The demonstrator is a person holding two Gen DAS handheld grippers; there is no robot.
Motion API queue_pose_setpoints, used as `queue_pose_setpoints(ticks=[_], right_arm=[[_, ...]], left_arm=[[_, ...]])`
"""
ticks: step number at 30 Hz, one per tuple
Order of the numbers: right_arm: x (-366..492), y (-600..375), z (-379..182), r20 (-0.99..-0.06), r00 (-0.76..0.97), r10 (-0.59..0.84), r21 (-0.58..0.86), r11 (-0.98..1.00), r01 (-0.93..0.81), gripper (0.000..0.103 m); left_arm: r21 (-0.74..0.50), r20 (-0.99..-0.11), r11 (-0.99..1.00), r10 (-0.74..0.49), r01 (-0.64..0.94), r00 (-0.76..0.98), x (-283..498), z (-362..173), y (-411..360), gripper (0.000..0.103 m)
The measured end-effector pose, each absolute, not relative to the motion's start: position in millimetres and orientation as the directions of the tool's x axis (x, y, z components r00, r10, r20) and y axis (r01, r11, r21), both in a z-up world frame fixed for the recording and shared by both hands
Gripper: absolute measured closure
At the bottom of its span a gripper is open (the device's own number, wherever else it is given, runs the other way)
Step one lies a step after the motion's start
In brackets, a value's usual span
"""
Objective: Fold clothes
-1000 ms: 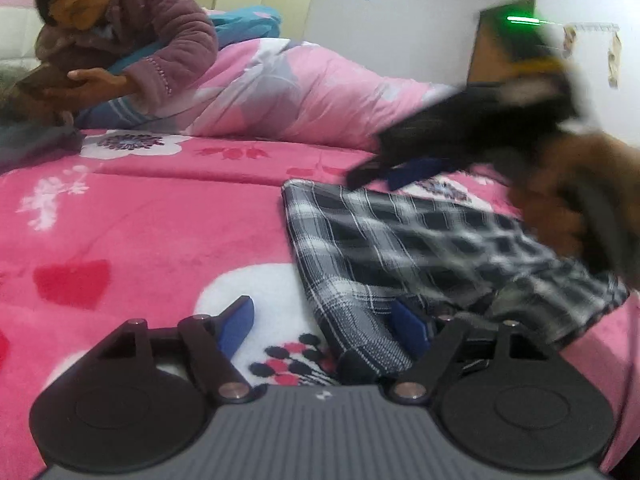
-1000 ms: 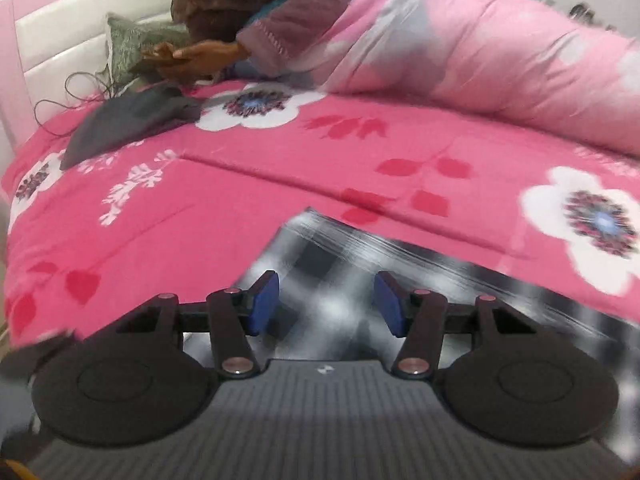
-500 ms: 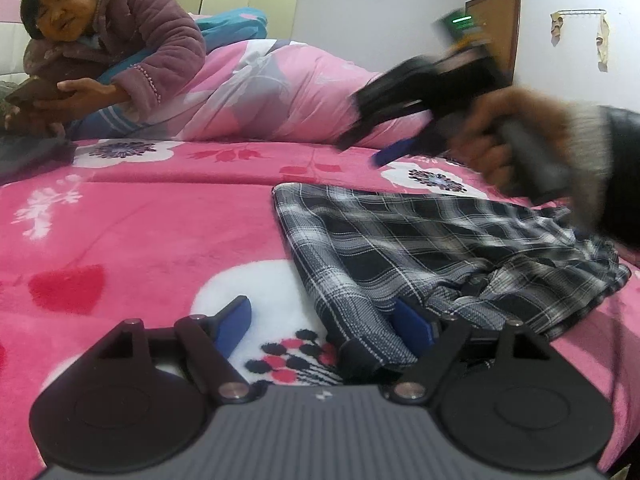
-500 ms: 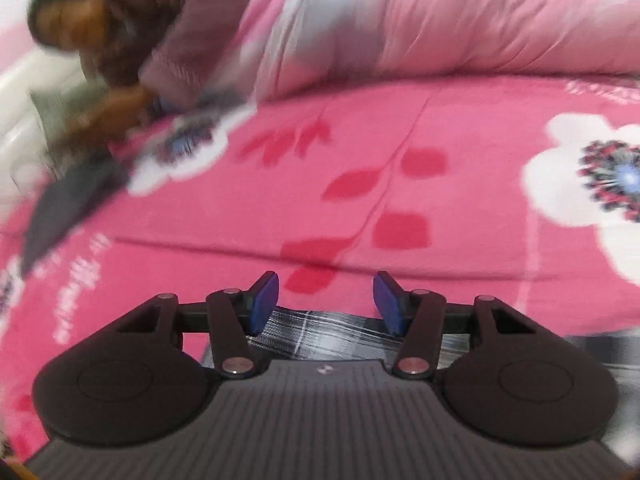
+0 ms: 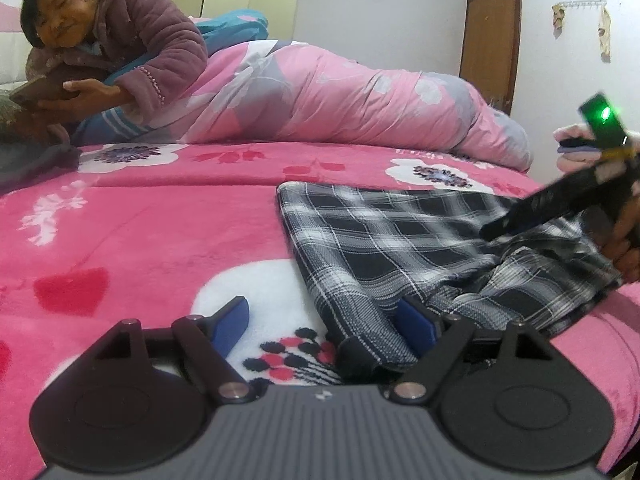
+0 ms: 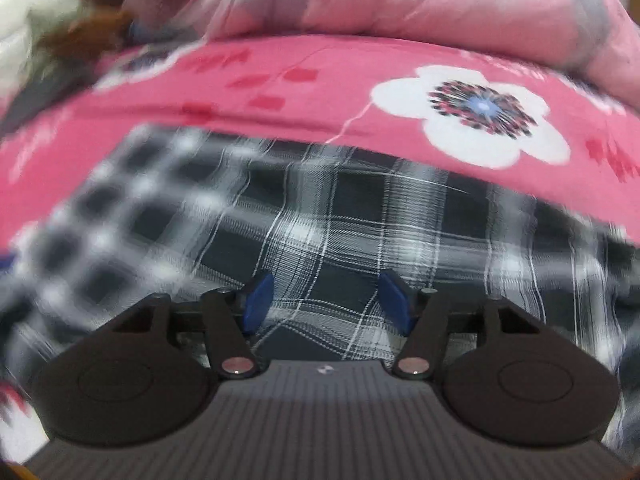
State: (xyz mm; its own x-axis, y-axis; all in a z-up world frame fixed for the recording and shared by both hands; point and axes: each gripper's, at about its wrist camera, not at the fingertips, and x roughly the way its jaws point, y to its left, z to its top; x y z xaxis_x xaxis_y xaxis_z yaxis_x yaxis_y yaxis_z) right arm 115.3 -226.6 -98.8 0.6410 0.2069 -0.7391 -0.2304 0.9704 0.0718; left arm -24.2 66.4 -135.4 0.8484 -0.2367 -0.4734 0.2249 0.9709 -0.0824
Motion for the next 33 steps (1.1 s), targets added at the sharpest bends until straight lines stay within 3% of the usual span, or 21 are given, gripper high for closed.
queue_pose_setpoints(ticks=[4,10,13,16,24,33], right_arm=[[90.0,-232.1,-70.3,-0.662,0.719,0.212,0.06,0.971,-0.231,0.045],[37.8,-243.9,-57.0,-0.545,0.776,0.316,0.117,0.946,-0.303,0.044],[13.8,-230.0,-60.3,-0.496,0.759,0.421,0.127,0.9,-0.416,0.044],[-12.7,-194.8,-62.7,-0.447,0.734,0.511,0.039,0.831,-0.555,0.042],[-39.0,-112.7,-76.3,-0.448,0.622,0.643,-0.072,0.667,-0.741,0.041],[-44.9,-78.4,-100.4,-0.502,0.662,0.557,-0.233,0.649,-0.724,0.039]], left_arm=[[-0.047,-0.514,0.98,-0.19,0.194,0.836,-22.7,-123.7,62.1,0.018],[-0.157,-0.601,0.981,-0.189,0.118,0.777,-11.7,-100.0,73.4,0.018],[-0.178,-0.647,0.983,-0.147,0.039,0.748,-0.6,-88.8,82.5,0.018],[-0.116,-0.695,0.993,-0.06,-0.03,0.716,13.3,-81.0,81.1,0.018],[-0.007,-0.772,0.999,0.023,-0.044,0.636,39.1,-80.0,56.6,0.012],[0.045,-0.789,0.999,0.049,-0.022,0.613,44.2,-87.8,45.3,0.01]])
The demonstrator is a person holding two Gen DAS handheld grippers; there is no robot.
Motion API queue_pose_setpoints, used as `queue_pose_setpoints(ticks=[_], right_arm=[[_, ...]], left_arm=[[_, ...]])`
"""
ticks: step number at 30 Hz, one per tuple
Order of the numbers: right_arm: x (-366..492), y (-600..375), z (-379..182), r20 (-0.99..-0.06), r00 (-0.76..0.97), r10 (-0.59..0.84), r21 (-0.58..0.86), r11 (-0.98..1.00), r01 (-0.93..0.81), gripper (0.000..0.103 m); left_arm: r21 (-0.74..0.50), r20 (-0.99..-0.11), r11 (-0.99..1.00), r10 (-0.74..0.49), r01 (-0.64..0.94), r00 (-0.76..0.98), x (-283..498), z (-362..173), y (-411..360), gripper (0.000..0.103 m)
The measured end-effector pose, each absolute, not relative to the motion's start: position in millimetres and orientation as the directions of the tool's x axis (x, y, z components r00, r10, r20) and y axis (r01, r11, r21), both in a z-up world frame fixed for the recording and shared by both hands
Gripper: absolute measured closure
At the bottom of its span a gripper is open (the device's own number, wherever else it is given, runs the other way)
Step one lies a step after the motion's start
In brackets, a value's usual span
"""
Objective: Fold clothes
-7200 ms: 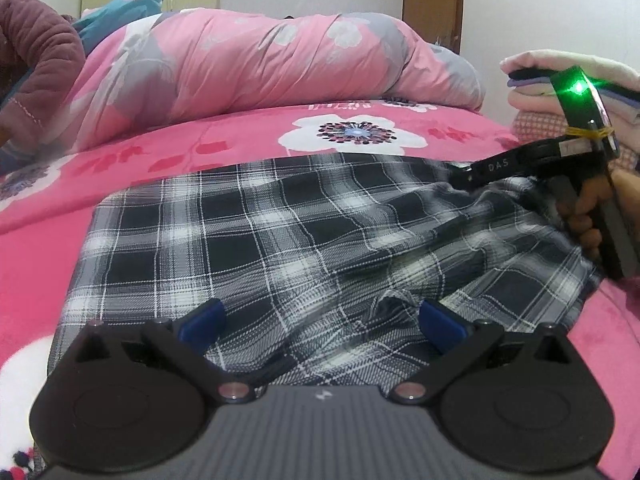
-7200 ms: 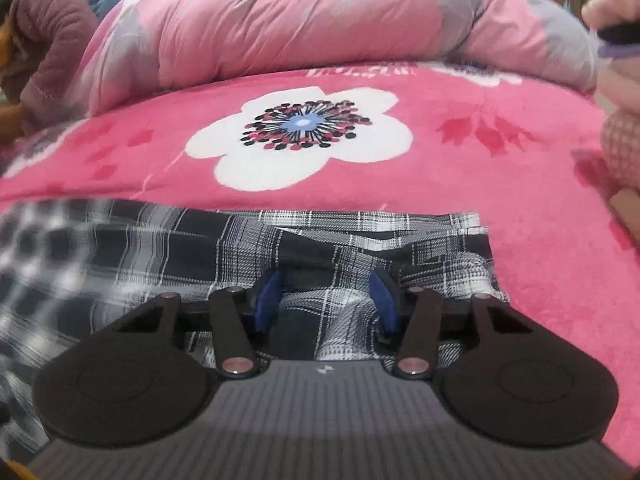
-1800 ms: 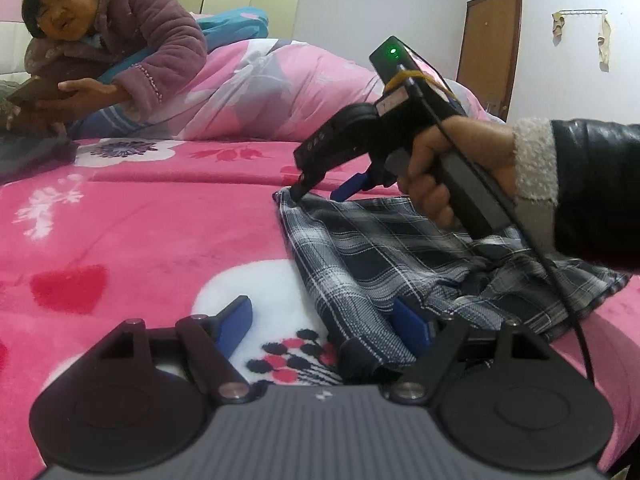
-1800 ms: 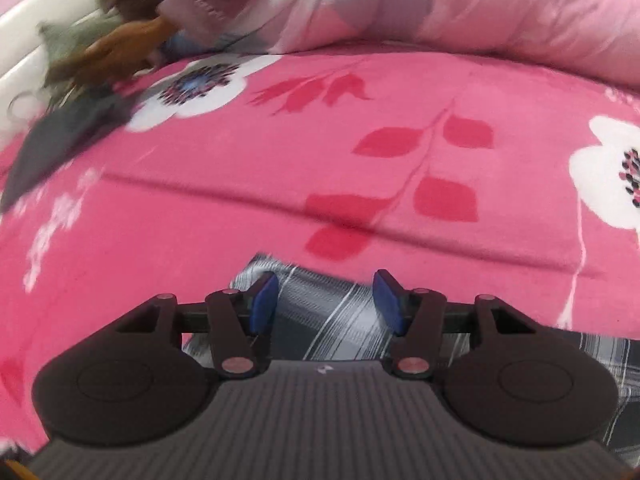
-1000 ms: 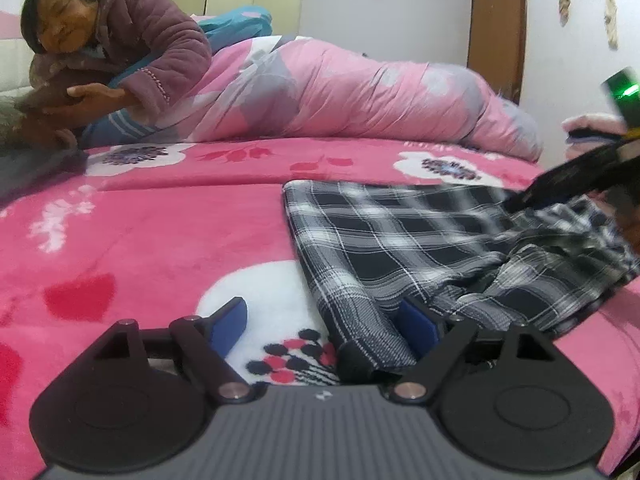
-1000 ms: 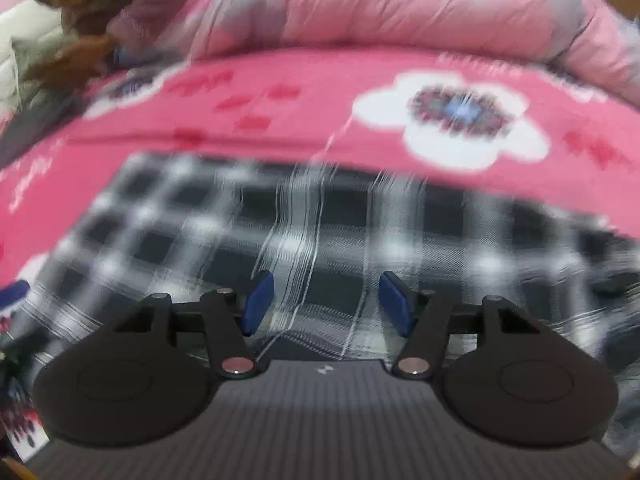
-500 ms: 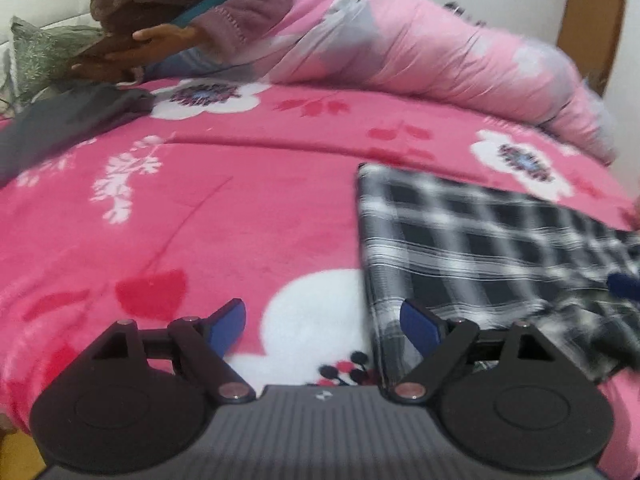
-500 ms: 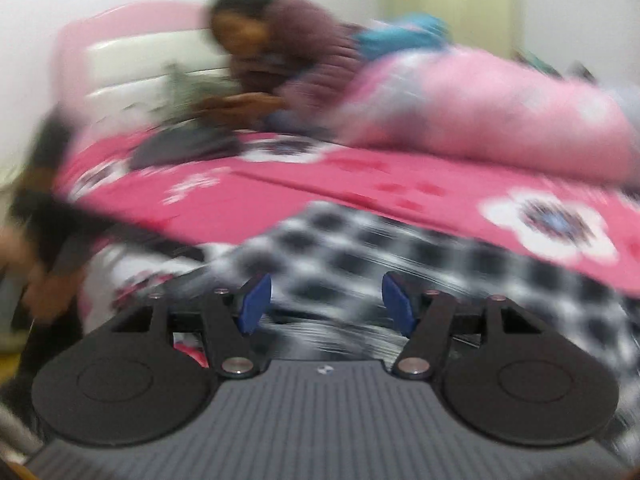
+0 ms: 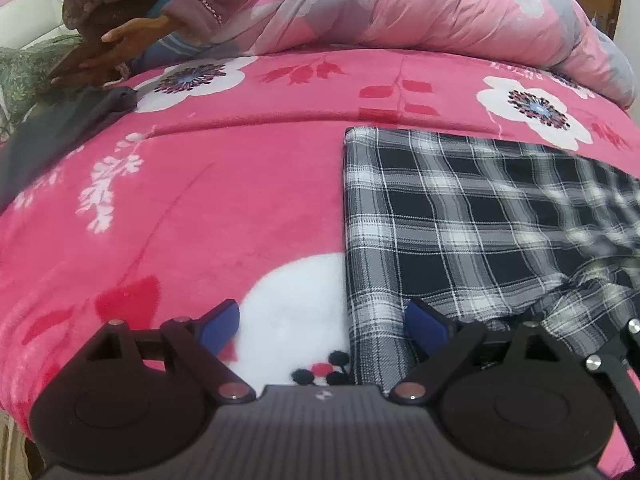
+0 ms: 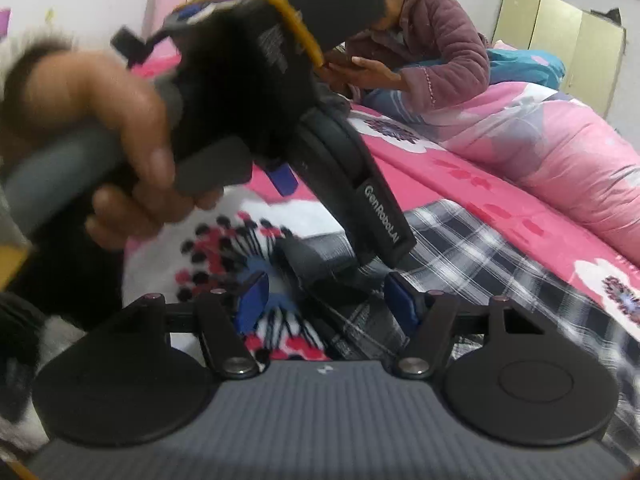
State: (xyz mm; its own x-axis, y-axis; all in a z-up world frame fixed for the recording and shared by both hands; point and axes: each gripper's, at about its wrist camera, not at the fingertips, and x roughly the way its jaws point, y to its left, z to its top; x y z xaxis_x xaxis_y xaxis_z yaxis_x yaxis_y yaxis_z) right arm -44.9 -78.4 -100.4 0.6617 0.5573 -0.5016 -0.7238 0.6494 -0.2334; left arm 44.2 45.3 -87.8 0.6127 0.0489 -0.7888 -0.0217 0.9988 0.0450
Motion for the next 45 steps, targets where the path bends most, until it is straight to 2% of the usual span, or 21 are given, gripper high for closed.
queue_pose_setpoints(ticks=[12,21,28,39,40,42,45], right_arm=[[-40.1,-82.8,-114.0,-0.519,0.659,0.544,-0.178,0.686,-0.705,0.037],[-45.0,-81.9,-118.2,-0.504,0.684,0.528,-0.208,0.694,-0.689,0.035],[-46.9,-81.7,-120.6,-0.491,0.71,0.505,-0.22,0.716,-0.662,0.029],[-51.2,-95.1,-110.8,-0.47,0.723,0.507,-0.195,0.739,-0.645,0.019],[-52.8,-100.0,-109.0,-0.461,0.73,0.504,-0.192,0.747,-0.637,0.014],[-56.3,-111.3,-105.2,-0.441,0.748,0.496,-0.185,0.766,-0.616,0.013],[-55.0,-134.8,-97.7,-0.422,0.772,0.475,-0.123,0.814,-0.568,0.012]], left_arm=[[0.064,-0.788,0.998,0.067,-0.027,0.612,43.7,-91.2,43.5,0.008],[0.09,-0.783,0.995,0.09,-0.031,0.616,44.0,-90.9,40.8,0.007],[0.077,-0.773,0.996,0.086,-0.042,0.629,39.0,-88.7,47.8,0.007],[-0.042,-0.732,0.994,0.04,-0.105,0.68,18.6,-76.1,68.9,0.004],[-0.058,-0.725,0.992,0.035,-0.111,0.688,17.5,-74.2,70.4,0.003],[-0.077,-0.711,0.991,0.025,-0.113,0.703,16.7,-70.0,71.3,0.002],[-0.094,-0.698,0.99,0.011,-0.106,0.716,16.0,-64.5,68.0,0.0]])
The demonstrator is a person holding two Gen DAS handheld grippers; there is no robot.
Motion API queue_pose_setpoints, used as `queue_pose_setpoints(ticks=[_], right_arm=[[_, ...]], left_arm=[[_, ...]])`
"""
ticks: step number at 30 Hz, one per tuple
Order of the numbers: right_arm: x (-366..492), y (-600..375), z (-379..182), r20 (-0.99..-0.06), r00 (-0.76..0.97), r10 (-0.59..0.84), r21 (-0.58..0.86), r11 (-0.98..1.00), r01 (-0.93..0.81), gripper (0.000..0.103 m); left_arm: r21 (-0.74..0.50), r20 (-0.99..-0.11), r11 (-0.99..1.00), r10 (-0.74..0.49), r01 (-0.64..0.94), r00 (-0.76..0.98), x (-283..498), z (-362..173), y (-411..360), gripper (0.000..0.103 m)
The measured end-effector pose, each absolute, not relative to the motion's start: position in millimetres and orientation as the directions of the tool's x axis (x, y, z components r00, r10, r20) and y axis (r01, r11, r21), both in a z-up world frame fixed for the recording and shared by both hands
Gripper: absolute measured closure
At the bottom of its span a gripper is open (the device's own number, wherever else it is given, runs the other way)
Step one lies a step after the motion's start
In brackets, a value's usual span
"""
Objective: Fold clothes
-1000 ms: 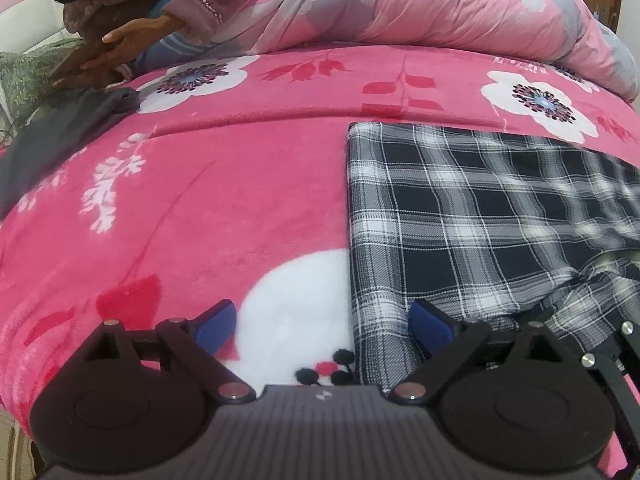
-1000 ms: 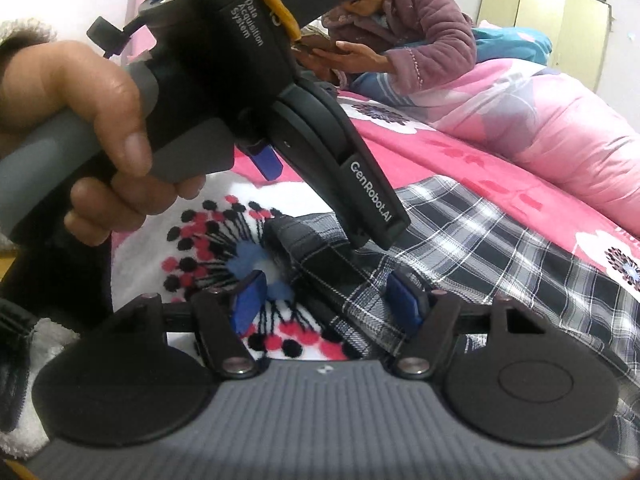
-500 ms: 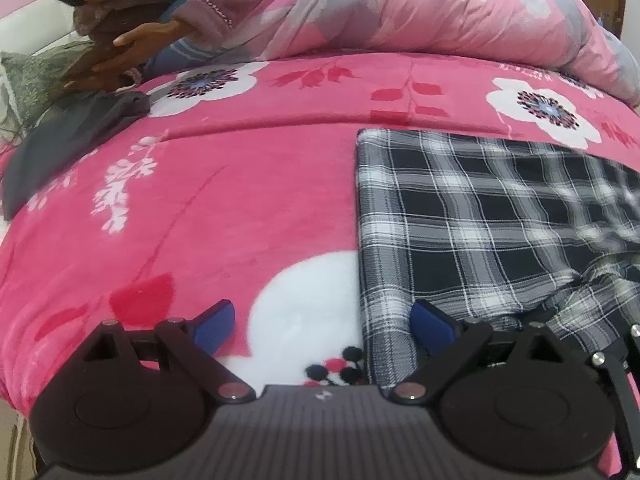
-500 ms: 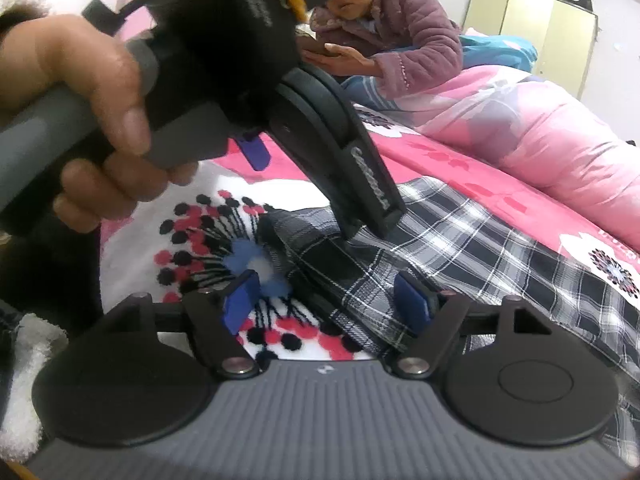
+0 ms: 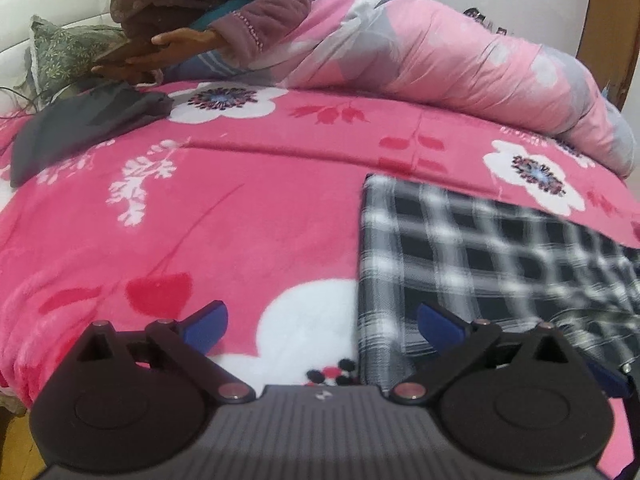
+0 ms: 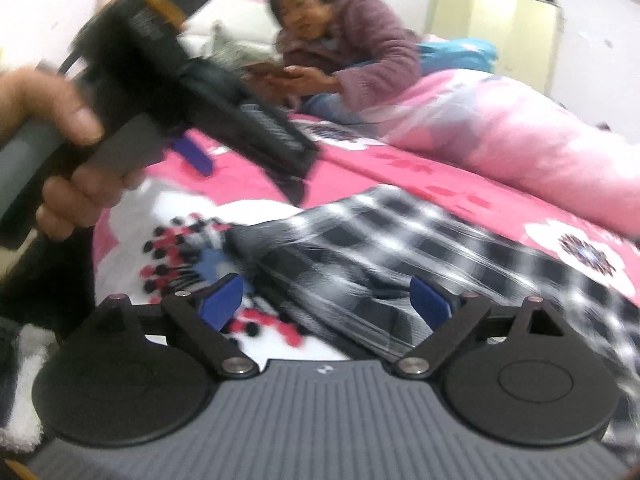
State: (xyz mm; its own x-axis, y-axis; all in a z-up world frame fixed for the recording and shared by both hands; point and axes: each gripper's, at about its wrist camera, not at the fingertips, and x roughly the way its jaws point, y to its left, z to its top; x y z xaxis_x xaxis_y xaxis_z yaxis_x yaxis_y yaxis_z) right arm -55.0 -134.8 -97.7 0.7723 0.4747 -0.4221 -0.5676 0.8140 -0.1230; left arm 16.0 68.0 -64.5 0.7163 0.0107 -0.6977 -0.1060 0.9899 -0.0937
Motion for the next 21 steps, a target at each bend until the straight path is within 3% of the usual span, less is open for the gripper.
queue_pose_setpoints(ticks=[4,8,13,15,21], right_arm=[[-44.2,-168.5,-90.2,-0.419,0.786,0.455,0.02,0.87,-0.493,0.001],[-34.0,-193.6,-91.0,-0.437,0.786,0.438,0.135,0.895,-0.424,0.001],[-13.3,-217.1,-109.9,-0.461,0.689,0.559,0.435,0.819,-0.374,0.001],[-10.6,-226.4,-114.6,-0.429,0.685,0.589,0.516,0.782,-0.349,0.001],[-5.3,-232.2,-116.7,-0.418,0.671,0.612,0.585,0.747,-0.316,0.001]], left_arm=[[-0.124,-0.687,0.987,-0.014,-0.098,0.727,12.5,-63.4,61.8,0.0],[-0.116,-0.697,0.987,0.001,-0.113,0.718,8.7,-66.8,58.8,0.0],[-0.064,-0.697,0.99,0.048,-0.129,0.715,5.3,-66.1,54.8,0.0],[-0.046,-0.705,0.989,0.07,-0.143,0.706,5.4,-66.4,54.4,0.0],[-0.034,-0.728,0.981,0.106,-0.19,0.678,5.5,-71.0,60.2,0.0]])
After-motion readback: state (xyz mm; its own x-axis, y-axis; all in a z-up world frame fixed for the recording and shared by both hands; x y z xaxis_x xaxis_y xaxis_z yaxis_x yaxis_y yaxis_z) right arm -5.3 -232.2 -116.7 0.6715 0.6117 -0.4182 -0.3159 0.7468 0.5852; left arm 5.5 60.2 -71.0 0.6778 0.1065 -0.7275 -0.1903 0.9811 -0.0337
